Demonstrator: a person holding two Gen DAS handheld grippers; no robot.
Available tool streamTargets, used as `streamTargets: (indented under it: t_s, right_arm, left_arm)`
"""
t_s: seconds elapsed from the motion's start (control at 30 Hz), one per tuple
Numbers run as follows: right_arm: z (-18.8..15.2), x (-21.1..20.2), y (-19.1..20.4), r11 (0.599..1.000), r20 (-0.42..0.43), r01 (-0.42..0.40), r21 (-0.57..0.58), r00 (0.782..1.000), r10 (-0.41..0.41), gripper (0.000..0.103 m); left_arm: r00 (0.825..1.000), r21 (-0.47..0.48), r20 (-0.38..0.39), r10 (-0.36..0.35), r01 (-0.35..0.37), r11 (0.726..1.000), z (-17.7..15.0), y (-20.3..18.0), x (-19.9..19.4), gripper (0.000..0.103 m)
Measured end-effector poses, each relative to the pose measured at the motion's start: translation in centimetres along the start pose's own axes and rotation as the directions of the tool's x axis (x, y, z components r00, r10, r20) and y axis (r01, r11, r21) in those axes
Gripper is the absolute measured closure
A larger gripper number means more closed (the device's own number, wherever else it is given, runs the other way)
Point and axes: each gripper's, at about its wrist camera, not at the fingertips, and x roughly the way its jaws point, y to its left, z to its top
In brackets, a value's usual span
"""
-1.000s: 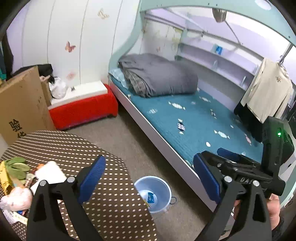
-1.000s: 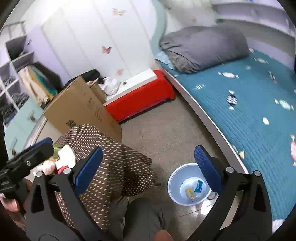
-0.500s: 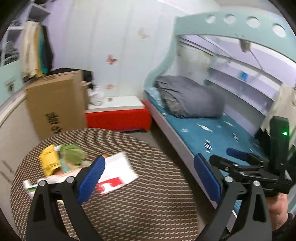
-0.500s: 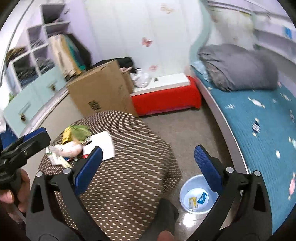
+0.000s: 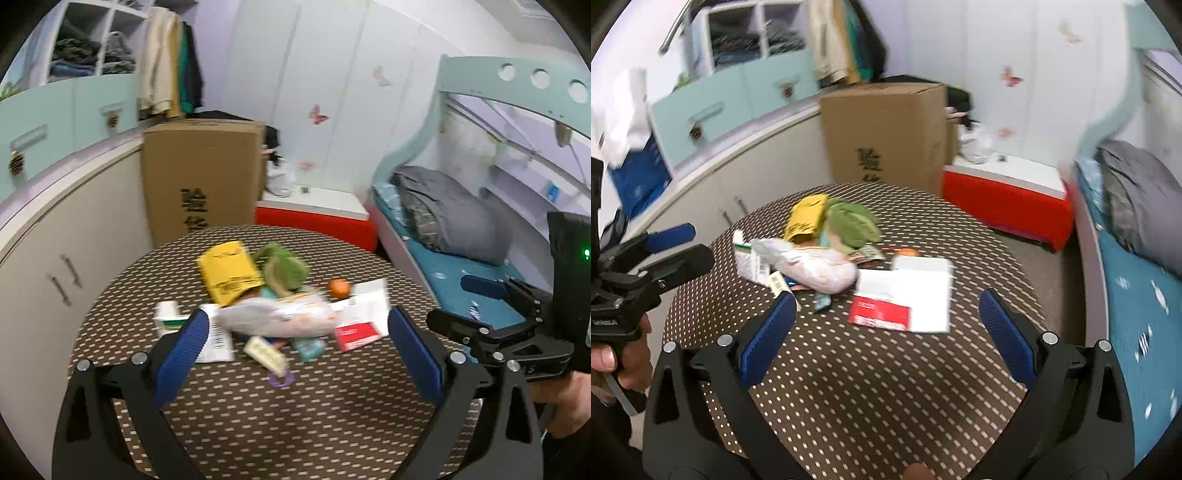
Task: Collect trash
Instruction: 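Move both grippers back over the table toward the remaining trash, then grasp the plastic bag with the right gripper while the left gripper grasps the white medicine box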
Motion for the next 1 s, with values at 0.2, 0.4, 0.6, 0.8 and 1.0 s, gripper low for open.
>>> streamTargets:
  t_s: [0.2, 0.4, 0.6, 0.8, 1.0]
  right_arm:
    - [1.0, 5.3, 3.1, 0.991, -0.079, -0.059, -0.123, 0.996, 0.05, 0.006]
    - [2.2, 9.2, 6.7, 0.95, -0.13, -0.128, -0.283, 0.987, 0.094, 0.006]
    - [3.3, 13.0, 8.8, 0.915, -0.195, -0.205, -0.348, 0.97, 0.143, 0.007]
    - [2.6, 14.7, 8.4, 0.925, -0.243, -0.242, -0.292, 0.954, 0.173, 0.048]
    - [2.3, 11.2, 6.6, 0.949, -0.161, -0.249, -0.195, 0.962, 0.22, 0.05]
  left_arm:
    - [0.995, -0.062, -0.041, 0.094, -0.096, 0.993, -1.8, 4.3, 0.5, 0.008]
    - [0.984, -0.11, -0.095, 0.151, -0.161, 0.981, -3.7, 7.1, 1.3, 0.008]
    - [0.974, -0.121, -0.145, 0.175, -0.193, 0.974, -5.1, 8.6, 2.7, 0.008]
    - [0.967, -0.115, -0.184, 0.179, -0.202, 0.973, -5.7, 9.0, 4.7, 0.008]
    - [0.963, -0.126, -0.205, 0.174, -0.202, 0.971, -5.3, 9.3, 7.0, 0.008]
